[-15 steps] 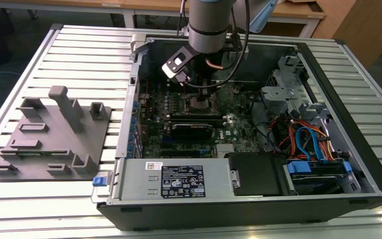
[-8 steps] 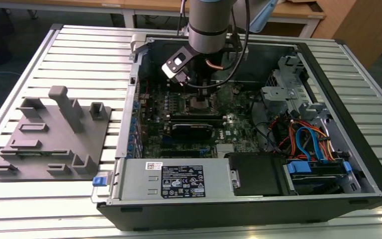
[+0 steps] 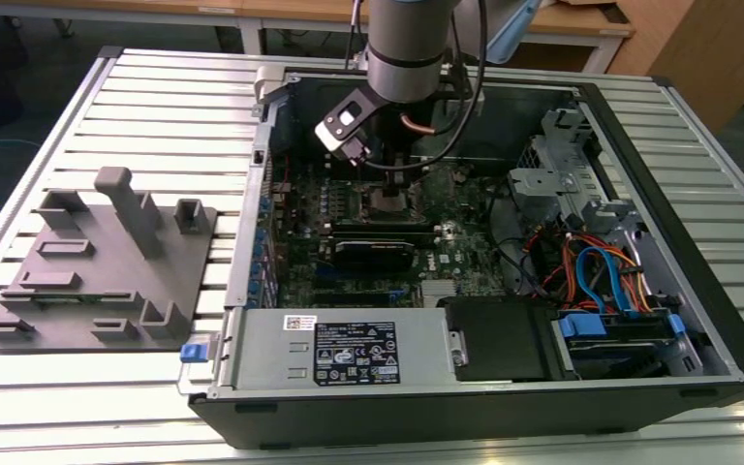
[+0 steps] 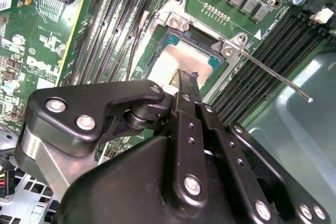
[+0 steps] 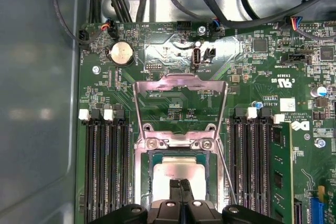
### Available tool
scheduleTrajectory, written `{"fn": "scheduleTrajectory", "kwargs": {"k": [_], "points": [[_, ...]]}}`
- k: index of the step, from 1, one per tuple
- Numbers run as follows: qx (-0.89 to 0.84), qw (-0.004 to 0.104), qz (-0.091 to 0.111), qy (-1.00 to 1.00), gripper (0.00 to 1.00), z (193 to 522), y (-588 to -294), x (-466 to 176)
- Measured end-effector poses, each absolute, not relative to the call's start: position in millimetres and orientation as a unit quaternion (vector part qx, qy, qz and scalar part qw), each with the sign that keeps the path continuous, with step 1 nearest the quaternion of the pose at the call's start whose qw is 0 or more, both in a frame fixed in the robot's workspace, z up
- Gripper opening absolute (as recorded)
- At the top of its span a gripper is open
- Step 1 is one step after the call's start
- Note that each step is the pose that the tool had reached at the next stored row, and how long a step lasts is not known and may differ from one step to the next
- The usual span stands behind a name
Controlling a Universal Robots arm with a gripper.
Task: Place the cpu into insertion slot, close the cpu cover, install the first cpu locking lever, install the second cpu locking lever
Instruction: 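Close the cpu cover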
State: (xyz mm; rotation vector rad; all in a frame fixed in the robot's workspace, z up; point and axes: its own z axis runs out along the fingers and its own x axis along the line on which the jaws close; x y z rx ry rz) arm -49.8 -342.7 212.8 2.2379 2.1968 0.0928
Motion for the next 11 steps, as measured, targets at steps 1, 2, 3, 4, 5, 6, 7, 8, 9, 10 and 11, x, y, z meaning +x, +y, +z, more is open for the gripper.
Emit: {"fn": "scheduleTrajectory", "kwargs": {"k": [1, 2, 3, 4, 5, 6, 7, 8, 9, 10, 11], "points": [[0.713, 0.002, 0.030, 0.700, 0.11, 213.0, -342.7, -49.8], [0.713, 0.002, 0.030, 0.700, 0.11, 213.3, -342.7, -49.8], [0.713, 0.002, 0.030, 0.700, 0.11, 213.6, -342.7, -49.8], [0.713, 0.002, 0.029, 0.700, 0.11, 214.1, -342.8, -49.8], [0.713, 0.002, 0.029, 0.700, 0.11, 214.5, -342.7, -49.8], [0.713, 0.002, 0.030, 0.700, 0.11, 214.7, -342.7, -49.8], [0.713, 0.002, 0.030, 0.700, 0.11, 215.0, -342.7, -49.8], [0.713, 0.002, 0.030, 0.700, 0.11, 215.4, -342.7, -49.8], [0.713, 0.002, 0.030, 0.700, 0.11, 215.8, -342.7, -49.8], [0.713, 0.002, 0.030, 0.700, 0.11, 216.2, -342.8, -49.8], [0.713, 0.002, 0.030, 0.700, 0.11, 216.7, -342.7, -49.8]]}}
